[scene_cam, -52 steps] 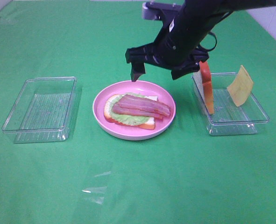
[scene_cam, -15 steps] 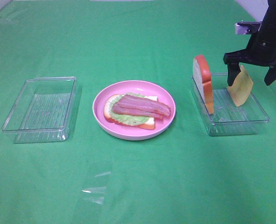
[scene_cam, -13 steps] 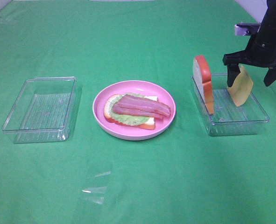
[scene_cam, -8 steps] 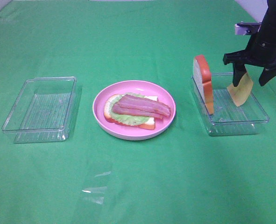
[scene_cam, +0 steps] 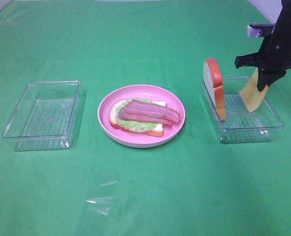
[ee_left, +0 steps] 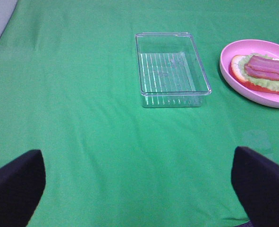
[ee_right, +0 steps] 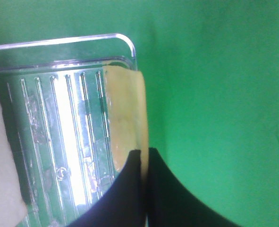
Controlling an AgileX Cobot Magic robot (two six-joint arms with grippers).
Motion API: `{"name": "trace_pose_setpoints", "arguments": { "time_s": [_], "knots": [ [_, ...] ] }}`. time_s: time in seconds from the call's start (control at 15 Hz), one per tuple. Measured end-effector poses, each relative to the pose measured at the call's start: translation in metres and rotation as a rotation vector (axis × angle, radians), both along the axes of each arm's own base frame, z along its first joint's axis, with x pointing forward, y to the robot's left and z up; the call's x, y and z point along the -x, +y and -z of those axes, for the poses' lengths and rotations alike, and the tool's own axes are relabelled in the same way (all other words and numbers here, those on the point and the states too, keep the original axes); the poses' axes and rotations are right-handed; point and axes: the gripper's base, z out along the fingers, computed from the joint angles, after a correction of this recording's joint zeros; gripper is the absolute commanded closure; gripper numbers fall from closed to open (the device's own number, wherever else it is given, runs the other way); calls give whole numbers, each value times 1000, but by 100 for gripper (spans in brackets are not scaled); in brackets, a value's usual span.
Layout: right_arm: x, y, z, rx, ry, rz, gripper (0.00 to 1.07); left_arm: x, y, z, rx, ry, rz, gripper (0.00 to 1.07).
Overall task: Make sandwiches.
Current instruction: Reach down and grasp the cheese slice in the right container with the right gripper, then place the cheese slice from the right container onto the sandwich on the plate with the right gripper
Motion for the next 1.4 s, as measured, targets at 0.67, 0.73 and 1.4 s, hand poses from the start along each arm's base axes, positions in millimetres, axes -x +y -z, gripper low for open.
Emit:
{"name": "trace_pose_setpoints", "arguments": {
  "time_s": [0.67, 0.73, 1.4],
  "knots": [
    [17, 2, -80, -25, -142, 5, 107, 0, 0, 0, 0, 0, 0, 6],
    [23, 3, -100, -34, -186, 7, 107, 0, 0, 0, 0, 0, 0, 6],
    [69, 109, -172, -165, -320, -249, 107, 0, 0, 0, 0, 0, 0, 6]
  ]
}}
